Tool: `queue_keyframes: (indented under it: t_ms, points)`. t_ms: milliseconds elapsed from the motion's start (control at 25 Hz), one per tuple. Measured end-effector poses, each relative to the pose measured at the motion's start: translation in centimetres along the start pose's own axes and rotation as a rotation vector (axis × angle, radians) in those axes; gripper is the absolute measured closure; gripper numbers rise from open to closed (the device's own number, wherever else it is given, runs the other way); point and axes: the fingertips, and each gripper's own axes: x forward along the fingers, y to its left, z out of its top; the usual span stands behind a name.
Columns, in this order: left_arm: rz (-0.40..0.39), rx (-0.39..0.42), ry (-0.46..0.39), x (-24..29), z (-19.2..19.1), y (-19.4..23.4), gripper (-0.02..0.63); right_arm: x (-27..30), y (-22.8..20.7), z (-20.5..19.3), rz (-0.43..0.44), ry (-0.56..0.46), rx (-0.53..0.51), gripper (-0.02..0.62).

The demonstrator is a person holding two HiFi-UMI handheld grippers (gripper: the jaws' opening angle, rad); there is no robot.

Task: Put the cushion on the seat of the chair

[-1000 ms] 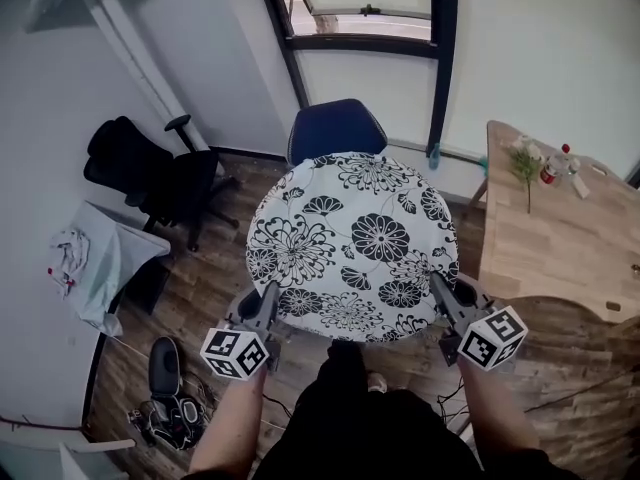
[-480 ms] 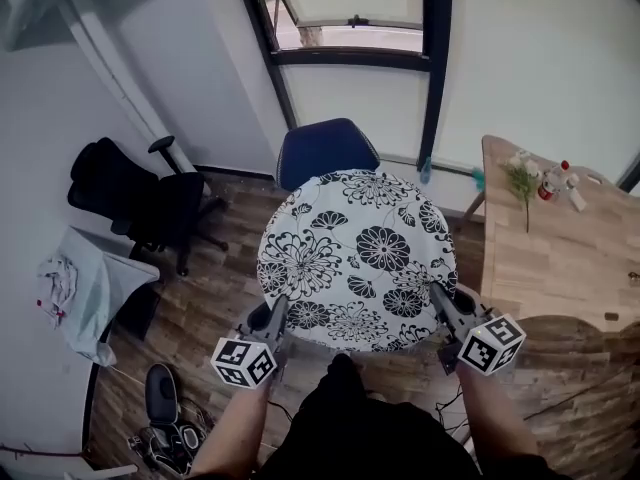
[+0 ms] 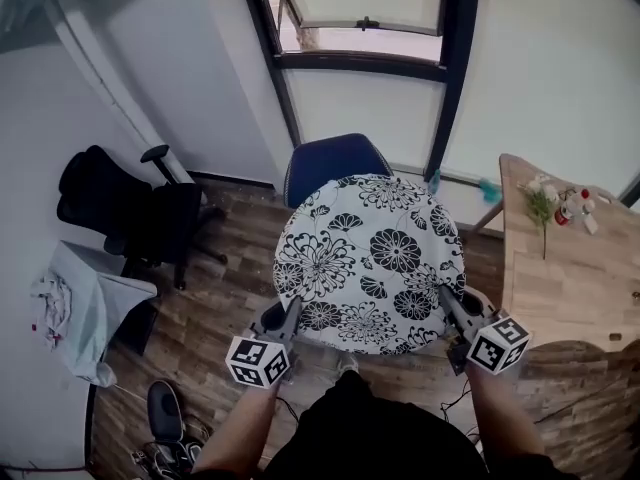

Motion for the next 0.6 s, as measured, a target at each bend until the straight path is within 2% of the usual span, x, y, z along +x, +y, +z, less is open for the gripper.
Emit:
queue_keyframes:
  t_ms: [160,280,360,520,600]
  points:
    - [-0.014,0.006,0.001,0.9,-0.2,0.7,0.575,0.3,0.1,-0.1,-0.013,0.005,-0.012,0.561]
    - [0.013,0.006,0.004,1.6,0.1,1.4,0.575,1.7,-1.0,0.0,0.005,0.010,-0.004,0.561]
    - [0.026,0.011,0.004,0.7,0.2,0.5,0.575,1.4,-0.7,-0.2,0.026,0.012,-0.002,0.561]
    - [-0.001,0.033,-0.002,-0.6,0.9,-1.6,0.575,-0.5,0.9,0.3,0.012,-0.004,-0.010,0.561]
    - [0.025,0.026,0.014,-1.8,1.2,-2.1,0.575,-0.7,1.8,0.9,0.030,0.017,0.003,0.561]
